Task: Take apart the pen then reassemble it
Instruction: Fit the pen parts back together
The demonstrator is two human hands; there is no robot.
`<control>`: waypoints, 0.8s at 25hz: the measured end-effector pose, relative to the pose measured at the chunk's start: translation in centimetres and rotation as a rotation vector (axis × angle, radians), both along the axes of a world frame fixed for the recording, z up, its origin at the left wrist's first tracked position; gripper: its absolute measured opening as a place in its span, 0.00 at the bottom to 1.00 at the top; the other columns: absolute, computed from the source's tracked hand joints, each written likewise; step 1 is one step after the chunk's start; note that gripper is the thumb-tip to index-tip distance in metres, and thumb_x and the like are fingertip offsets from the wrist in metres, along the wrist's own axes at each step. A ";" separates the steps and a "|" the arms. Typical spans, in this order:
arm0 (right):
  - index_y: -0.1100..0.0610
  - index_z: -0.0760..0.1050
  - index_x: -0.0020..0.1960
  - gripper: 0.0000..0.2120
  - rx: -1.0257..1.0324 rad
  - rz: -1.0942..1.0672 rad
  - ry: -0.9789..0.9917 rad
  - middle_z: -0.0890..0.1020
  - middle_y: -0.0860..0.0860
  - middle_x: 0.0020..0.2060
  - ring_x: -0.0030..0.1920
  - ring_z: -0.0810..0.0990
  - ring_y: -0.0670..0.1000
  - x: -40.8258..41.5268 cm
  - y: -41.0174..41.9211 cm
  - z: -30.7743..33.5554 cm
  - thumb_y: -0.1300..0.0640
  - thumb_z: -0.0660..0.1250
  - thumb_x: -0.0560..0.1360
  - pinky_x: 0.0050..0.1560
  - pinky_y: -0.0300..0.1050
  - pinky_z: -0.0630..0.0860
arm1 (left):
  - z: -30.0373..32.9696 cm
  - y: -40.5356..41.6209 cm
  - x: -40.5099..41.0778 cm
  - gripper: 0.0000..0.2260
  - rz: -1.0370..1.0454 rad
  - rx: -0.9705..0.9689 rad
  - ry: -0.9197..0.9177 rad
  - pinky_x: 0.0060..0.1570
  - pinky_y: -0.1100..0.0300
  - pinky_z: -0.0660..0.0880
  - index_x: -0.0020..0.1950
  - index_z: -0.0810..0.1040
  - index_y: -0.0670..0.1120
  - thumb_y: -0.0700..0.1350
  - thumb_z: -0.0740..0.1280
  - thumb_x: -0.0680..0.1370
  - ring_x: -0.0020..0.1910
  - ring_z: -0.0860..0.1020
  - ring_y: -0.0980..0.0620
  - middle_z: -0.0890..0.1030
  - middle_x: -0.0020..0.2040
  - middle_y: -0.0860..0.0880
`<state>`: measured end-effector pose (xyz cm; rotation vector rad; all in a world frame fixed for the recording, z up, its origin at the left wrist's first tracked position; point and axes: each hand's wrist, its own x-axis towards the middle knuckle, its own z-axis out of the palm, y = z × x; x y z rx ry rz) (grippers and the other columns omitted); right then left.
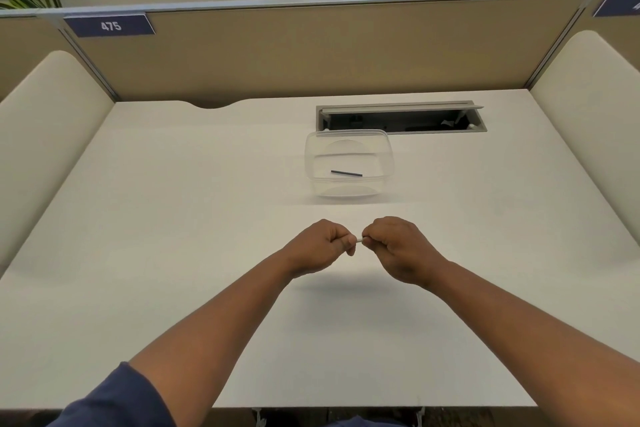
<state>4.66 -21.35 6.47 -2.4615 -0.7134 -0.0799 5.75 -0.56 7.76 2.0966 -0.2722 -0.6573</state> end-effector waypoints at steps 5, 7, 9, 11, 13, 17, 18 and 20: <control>0.58 0.78 0.38 0.12 0.243 -0.240 0.614 0.75 0.46 0.29 0.30 0.69 0.46 0.1 1.0 1.6 0.61 0.63 0.79 0.34 0.40 0.66 | -0.8 -0.4 -0.7 0.12 -0.010 0.257 -0.332 0.43 0.55 0.73 0.44 0.81 0.54 0.53 0.61 0.83 0.41 0.76 0.53 0.78 0.36 0.58; 0.58 0.77 0.36 0.13 0.418 -0.338 0.920 0.74 0.49 0.28 0.28 0.66 0.48 0.4 1.0 1.8 0.62 0.63 0.78 0.32 0.40 0.63 | -1.4 -0.6 -1.1 0.13 -0.064 0.377 -0.543 0.37 0.56 0.71 0.43 0.79 0.52 0.53 0.60 0.83 0.39 0.75 0.50 0.77 0.36 0.55; 0.58 0.77 0.37 0.13 0.491 -0.391 1.114 0.72 0.50 0.28 0.27 0.65 0.48 0.5 1.0 1.8 0.60 0.63 0.79 0.31 0.40 0.62 | -1.8 -0.7 -1.1 0.14 -0.093 0.415 -0.599 0.35 0.55 0.69 0.41 0.76 0.50 0.54 0.59 0.83 0.38 0.74 0.49 0.76 0.36 0.52; 0.59 0.79 0.40 0.13 0.373 -0.357 1.021 0.76 0.50 0.30 0.29 0.68 0.48 0.5 1.1 1.6 0.58 0.63 0.80 0.33 0.39 0.65 | -2.1 -0.6 -0.6 0.13 -0.087 0.402 -0.471 0.38 0.56 0.70 0.44 0.79 0.52 0.54 0.59 0.83 0.41 0.75 0.51 0.81 0.40 0.54; 0.57 0.82 0.44 0.12 0.170 -0.273 0.744 0.81 0.49 0.34 0.34 0.75 0.48 0.3 1.2 1.1 0.57 0.62 0.81 0.36 0.41 0.71 | -2.1 -0.4 0.1 0.13 -0.081 0.384 -0.327 0.41 0.57 0.70 0.47 0.81 0.55 0.54 0.59 0.83 0.45 0.76 0.54 0.83 0.46 0.57; 0.56 0.83 0.52 0.07 0.124 -0.107 0.310 0.84 0.51 0.40 0.43 0.80 0.53 0.2 0.5 -0.4 0.59 0.66 0.80 0.46 0.49 0.77 | -1.5 0.2 1.0 0.14 -0.045 0.217 -0.119 0.46 0.55 0.74 0.43 0.81 0.54 0.52 0.60 0.84 0.45 0.77 0.53 0.79 0.42 0.58; 0.56 0.82 0.53 0.07 0.112 -0.090 0.215 0.83 0.52 0.39 0.42 0.80 0.54 0.3 0.3 -0.5 0.60 0.66 0.79 0.44 0.49 0.77 | -1.3 0.3 1.1 0.14 -0.026 0.136 -0.052 0.44 0.57 0.74 0.43 0.82 0.52 0.51 0.61 0.84 0.41 0.76 0.53 0.78 0.40 0.56; 0.57 0.82 0.52 0.06 0.069 -0.072 0.068 0.82 0.52 0.36 0.39 0.78 0.55 0.6 0.0 -0.6 0.59 0.66 0.79 0.40 0.50 0.77 | -0.6 0.5 1.3 0.15 0.015 -0.021 0.105 0.36 0.61 0.67 0.42 0.83 0.48 0.50 0.62 0.84 0.34 0.67 0.51 0.73 0.37 0.52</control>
